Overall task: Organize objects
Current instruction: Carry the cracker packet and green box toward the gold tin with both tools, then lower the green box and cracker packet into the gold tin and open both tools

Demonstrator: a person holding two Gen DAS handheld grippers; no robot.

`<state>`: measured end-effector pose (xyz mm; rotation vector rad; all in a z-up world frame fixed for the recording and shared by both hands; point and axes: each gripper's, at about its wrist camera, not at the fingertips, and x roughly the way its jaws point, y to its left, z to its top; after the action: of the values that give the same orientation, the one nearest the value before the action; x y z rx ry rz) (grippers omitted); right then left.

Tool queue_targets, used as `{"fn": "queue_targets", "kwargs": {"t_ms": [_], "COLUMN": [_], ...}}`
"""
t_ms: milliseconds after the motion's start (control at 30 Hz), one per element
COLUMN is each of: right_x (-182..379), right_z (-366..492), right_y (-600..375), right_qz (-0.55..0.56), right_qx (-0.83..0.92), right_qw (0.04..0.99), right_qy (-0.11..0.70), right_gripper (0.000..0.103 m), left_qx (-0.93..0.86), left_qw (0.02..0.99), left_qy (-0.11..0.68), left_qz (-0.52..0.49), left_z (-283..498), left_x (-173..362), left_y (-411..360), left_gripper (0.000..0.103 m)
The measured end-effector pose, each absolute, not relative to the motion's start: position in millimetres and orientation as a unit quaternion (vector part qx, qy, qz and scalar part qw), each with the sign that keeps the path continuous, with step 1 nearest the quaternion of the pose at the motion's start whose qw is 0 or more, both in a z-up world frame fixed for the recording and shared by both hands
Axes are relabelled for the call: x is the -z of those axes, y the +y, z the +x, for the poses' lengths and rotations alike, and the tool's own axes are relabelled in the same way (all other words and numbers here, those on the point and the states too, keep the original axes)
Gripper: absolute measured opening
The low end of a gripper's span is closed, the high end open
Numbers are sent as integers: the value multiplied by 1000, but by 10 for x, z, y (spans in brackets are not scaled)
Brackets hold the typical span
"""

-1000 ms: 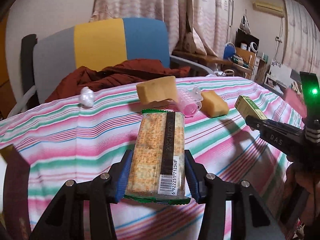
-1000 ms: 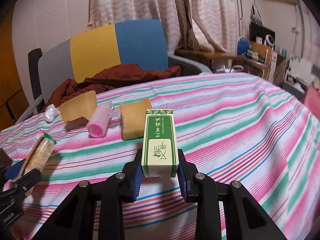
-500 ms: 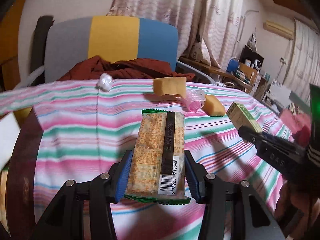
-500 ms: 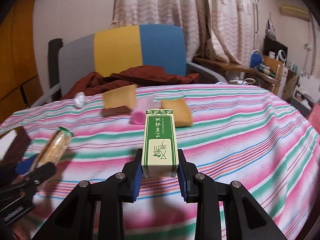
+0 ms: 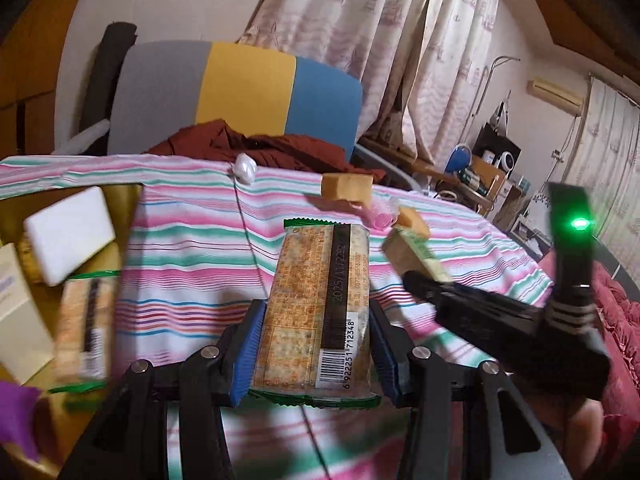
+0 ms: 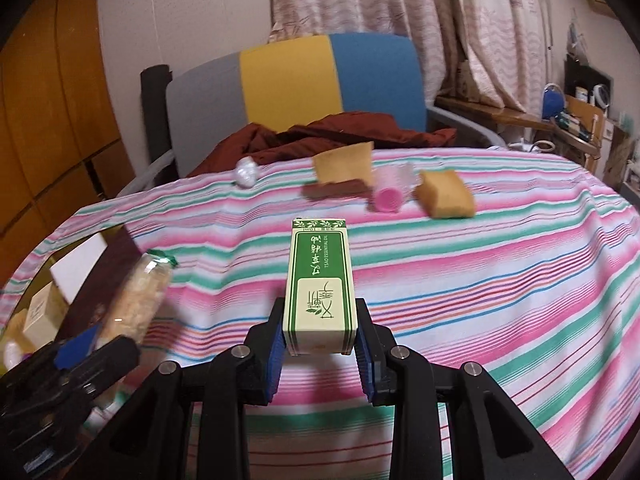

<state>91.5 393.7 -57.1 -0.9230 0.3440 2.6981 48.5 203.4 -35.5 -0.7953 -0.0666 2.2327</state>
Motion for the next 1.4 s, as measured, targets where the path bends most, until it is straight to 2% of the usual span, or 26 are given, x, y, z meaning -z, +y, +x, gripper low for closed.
{"fn": "queue_targets", "kwargs": {"t_ms": [333, 667, 933, 1000, 1067, 1100, 1267, 1400], "right_x": [370, 254, 318, 357, 364, 366, 367, 366], "right_z": [846, 734, 609, 599, 627, 658, 706, 728], "right_y": [3229, 2315, 1886, 1798, 1754, 1754, 1772, 1795], "right_qz": [-314, -329, -353, -362, -362, -358, -353, -351], "right_qx": [-943, -938, -925, -922, -922, -924, -925, -925], "right_qw": [40, -78, -121, -128, -127, -127, -130, -129], "right_qy": [106, 79, 63, 54, 46, 46, 57, 65], "right_gripper": [31, 31, 32, 40, 61, 65, 67, 67], "left_qx": [-899, -930, -935, -933, -930, -929, -920, -906], "left_qw": [322, 225, 167, 157, 149, 148, 143, 125], "left_qy": [-62, -79, -88, -94, -100, -103, -98, -107], "left_qz": [-289, -280, -300, -311, -320, -324, -352, -390], "left_z": [393, -223, -683, -771, -836, -867, -1009, -1119], "left_x": [93, -148, -57, -12, 31, 54, 171, 276], "left_y": [1279, 452, -32, -128, -209, -242, -293, -317], "left_gripper": [50, 50, 50, 50, 50, 50, 51, 55]}}
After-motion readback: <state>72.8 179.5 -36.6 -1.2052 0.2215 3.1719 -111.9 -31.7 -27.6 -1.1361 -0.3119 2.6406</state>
